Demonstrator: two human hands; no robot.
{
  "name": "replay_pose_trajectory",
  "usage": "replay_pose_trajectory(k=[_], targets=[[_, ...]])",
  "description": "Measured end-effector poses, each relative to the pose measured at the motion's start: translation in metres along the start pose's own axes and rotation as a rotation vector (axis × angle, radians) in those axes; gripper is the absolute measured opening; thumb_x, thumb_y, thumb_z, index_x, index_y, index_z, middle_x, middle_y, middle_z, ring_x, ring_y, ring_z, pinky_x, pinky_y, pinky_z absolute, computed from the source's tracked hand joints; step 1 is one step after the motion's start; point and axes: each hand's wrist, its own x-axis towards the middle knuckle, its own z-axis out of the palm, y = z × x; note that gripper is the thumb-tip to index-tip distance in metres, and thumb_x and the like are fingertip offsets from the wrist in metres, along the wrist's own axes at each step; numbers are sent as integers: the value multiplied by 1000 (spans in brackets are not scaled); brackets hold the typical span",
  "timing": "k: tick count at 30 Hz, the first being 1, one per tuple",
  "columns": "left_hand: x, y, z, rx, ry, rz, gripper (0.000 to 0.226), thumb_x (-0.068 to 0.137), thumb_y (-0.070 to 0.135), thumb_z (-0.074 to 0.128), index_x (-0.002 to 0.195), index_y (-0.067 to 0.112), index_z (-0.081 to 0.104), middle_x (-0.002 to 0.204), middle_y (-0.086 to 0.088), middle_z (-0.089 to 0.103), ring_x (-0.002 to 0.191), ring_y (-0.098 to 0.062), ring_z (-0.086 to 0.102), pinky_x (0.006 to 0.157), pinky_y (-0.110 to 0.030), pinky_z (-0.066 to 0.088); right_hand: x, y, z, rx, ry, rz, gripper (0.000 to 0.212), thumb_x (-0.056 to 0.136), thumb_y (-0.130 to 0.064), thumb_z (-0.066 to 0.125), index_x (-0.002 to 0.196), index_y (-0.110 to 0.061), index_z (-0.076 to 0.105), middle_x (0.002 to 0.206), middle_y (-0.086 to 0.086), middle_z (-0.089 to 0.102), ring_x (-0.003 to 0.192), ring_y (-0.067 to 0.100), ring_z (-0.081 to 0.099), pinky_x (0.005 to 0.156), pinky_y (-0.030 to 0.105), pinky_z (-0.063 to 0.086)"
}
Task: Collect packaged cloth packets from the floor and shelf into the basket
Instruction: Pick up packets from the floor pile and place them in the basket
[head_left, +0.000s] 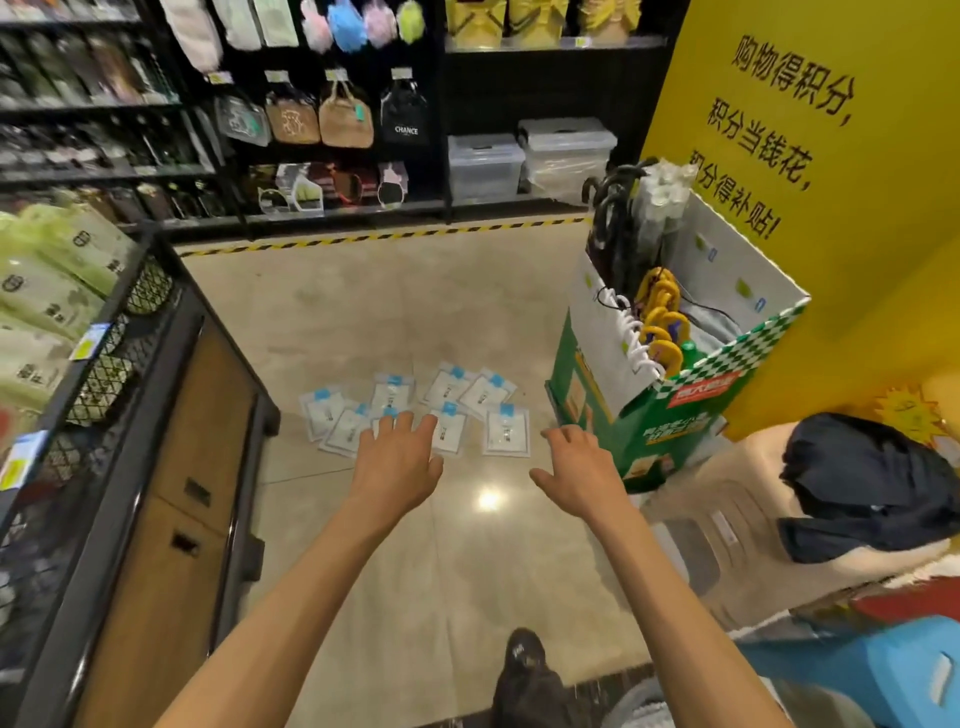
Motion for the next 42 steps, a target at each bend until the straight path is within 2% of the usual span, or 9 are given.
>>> replay_pose_trajectory(k=[10,15,21,32,37,42], targets=[[145,-5,-16,45,-27,4,52,99,45,49,144,20,43,142,-8,50,128,-31,46,103,-48,39,145,18,-31,20,-37,-16,62,96,-43,55,148,-17,36,148,9,40,135,30,40,107,44,38],[223,-6,-18,50,-41,-29,54,100,47,47,146,21,40,146,-7,48,131,-30,45,105,-47,38,228,25,-50,-9,-65,-41,61,97,-43,54,149,-17,36,148,9,39,135,30,39,106,44,38],[290,-16,-11,41,-122,-56,53,100,45,46,146,19,39,146,-9,46,133,-31,42,105,-47,36,303,30,-58,-4,-145,-38,58,95,-41,55,145,-15,40,145,11,41,133,32,41,104,45,42],[423,-66,18,-27,-232,-31,53,101,41,46,147,16,40,148,-13,44,135,-34,40,103,-48,36,416,23,-45,-3,-211,90,61,96,-40,55,148,-14,37,143,13,42,132,34,40,101,45,42],[484,-97,42,-37,-281,-9,54,102,43,45,148,15,38,150,-15,42,134,-35,41,103,-48,37,470,16,-29,11,-232,176,56,96,-40,55,143,-14,41,139,13,45,129,33,42,100,44,42],[524,-110,74,-90,-346,-23,51,101,41,48,143,13,42,141,-18,47,129,-37,44,99,-47,38,509,16,-7,55,-266,250,55,96,-38,55,140,-9,42,138,18,45,129,37,42,99,46,41]])
